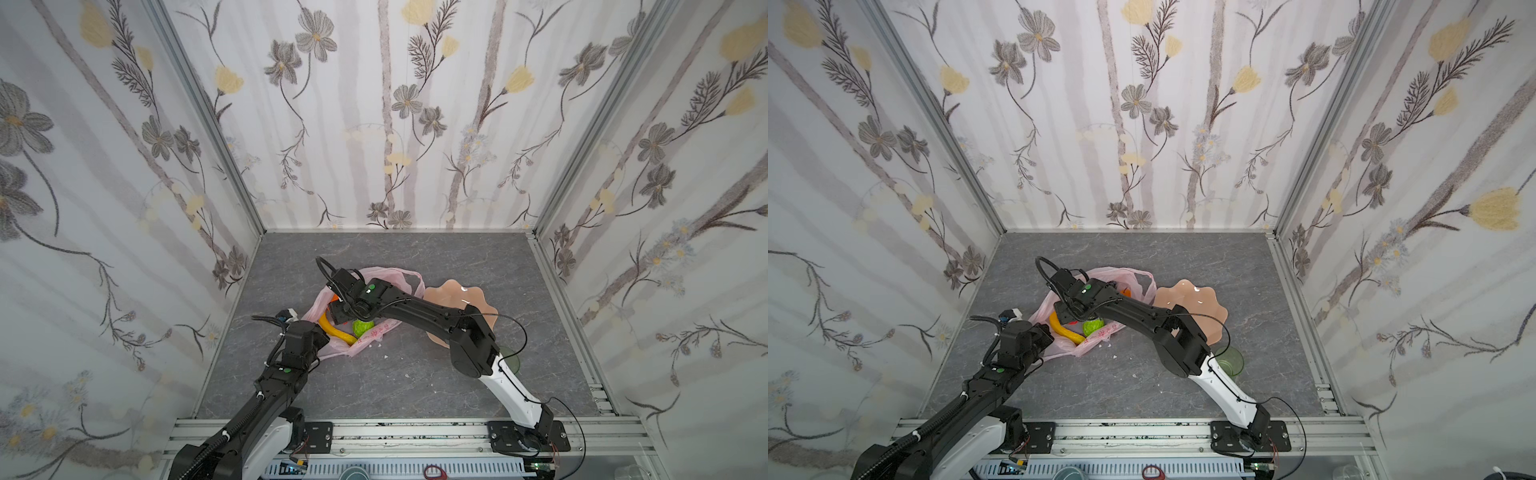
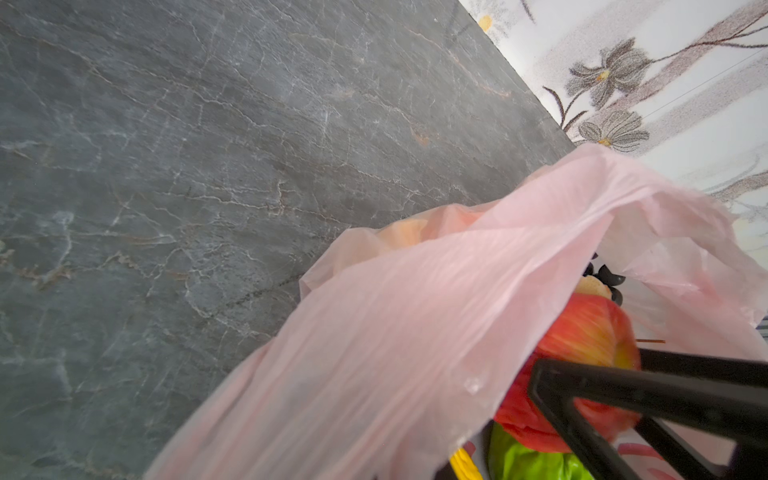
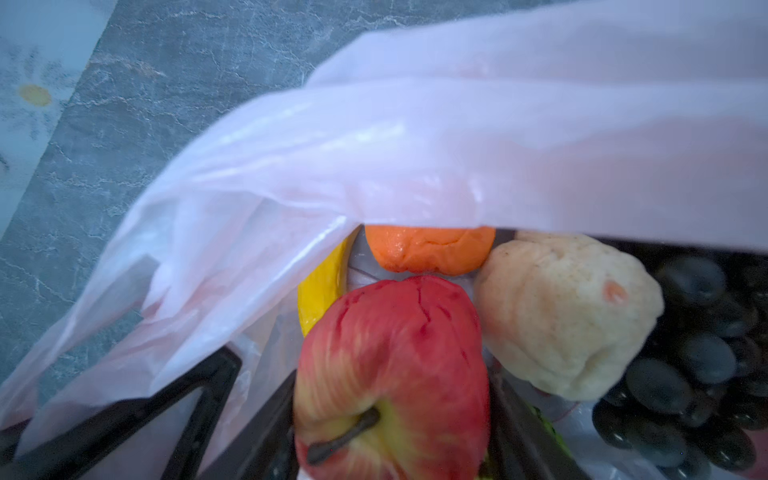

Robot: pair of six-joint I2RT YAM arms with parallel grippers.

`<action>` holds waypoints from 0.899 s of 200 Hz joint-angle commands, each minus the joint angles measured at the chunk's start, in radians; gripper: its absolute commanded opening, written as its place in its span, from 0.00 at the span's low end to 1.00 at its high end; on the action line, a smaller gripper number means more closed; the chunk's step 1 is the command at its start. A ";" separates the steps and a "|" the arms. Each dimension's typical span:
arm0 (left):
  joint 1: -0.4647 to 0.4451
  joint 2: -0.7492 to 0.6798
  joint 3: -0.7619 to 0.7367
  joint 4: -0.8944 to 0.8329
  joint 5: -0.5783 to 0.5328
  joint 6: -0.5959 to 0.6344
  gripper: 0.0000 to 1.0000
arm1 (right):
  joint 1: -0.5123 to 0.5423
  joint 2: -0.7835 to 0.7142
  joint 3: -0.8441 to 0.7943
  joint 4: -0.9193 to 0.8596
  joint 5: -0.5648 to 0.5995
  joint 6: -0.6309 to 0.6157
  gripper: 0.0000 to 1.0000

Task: Take the fake fruits out of the plastic bag
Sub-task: 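Close the right gripper on the red apple and lift it from the bag, then carry the red apple with the right gripper onto the peach plate and release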

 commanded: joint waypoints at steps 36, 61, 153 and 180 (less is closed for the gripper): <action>0.001 -0.005 -0.004 0.009 -0.005 0.007 0.14 | -0.031 -0.156 -0.058 0.002 -0.009 -0.018 0.63; 0.002 -0.004 -0.004 0.009 -0.007 0.008 0.14 | -0.074 -0.270 -0.177 0.030 -0.005 -0.020 0.63; 0.002 0.014 0.002 0.011 -0.007 0.005 0.14 | -0.321 -0.690 -0.753 0.197 0.000 0.001 0.62; 0.001 0.019 0.004 0.012 -0.009 0.004 0.14 | -0.402 -0.783 -0.887 0.221 0.001 -0.001 0.62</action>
